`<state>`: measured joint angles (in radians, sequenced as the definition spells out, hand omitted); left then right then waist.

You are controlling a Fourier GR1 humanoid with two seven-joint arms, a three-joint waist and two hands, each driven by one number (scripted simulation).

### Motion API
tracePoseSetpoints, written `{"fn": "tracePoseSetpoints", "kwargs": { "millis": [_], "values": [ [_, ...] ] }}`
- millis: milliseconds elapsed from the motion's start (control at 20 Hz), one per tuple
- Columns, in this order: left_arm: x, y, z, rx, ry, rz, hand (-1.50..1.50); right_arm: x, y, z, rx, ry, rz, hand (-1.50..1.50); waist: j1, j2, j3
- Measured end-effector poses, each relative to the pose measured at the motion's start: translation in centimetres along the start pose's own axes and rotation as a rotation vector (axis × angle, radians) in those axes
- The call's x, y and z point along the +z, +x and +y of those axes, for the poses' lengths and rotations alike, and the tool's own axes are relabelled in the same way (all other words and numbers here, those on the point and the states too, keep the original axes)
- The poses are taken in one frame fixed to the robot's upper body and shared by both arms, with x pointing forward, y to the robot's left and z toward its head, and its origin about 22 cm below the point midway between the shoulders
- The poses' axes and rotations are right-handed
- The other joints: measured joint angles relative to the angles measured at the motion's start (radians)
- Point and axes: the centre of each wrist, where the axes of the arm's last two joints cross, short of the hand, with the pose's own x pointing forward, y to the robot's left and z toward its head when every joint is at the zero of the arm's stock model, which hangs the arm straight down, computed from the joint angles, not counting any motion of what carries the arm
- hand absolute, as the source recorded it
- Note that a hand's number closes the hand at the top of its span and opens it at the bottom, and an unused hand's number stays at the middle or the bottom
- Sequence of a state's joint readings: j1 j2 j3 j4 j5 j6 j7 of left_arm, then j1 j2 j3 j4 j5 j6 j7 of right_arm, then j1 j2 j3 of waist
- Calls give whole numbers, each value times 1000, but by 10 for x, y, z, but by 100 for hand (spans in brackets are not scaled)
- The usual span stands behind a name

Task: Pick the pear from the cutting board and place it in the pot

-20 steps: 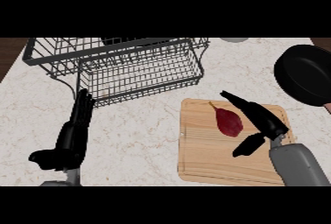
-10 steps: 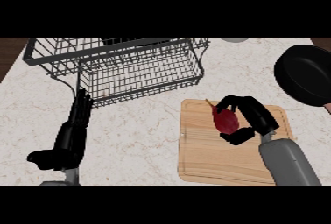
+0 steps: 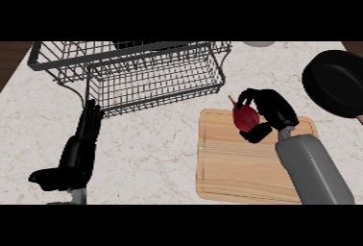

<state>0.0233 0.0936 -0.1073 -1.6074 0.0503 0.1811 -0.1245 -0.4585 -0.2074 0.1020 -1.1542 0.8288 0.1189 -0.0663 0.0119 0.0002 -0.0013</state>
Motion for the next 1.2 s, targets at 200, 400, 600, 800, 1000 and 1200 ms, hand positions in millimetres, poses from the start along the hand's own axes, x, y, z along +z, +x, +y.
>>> {"fn": "tracePoseSetpoints", "kwargs": {
  "millis": [200, 400, 600, 800, 1000, 1200],
  "values": [
    [-3, 1, -5, -2, -3, -8, 0, -31, 37, -11, 155, 1, 121, 150, 8, 2, 0],
    [0, -2, -8, -1, 2, 4, 0, -48, 74, -27, 212, -97, 145, 150, 1, 0, 1],
    [-6, -4, 0, -6, 12, 8, 0, -45, 105, -48, 226, -243, 123, 150, -12, -2, 2],
    [-7, -5, 1, -7, 19, 12, 0, -33, 136, -73, 259, -387, 126, 150, -19, -4, 2],
    [-7, -2, -1, -2, 17, 8, 0, -23, 151, -98, 293, -488, 197, 150, -16, -4, 1],
    [-7, -2, 2, -4, 16, 8, 0, -14, 148, -111, 301, -562, 279, 150, -14, -3, 1]
  ]
}}
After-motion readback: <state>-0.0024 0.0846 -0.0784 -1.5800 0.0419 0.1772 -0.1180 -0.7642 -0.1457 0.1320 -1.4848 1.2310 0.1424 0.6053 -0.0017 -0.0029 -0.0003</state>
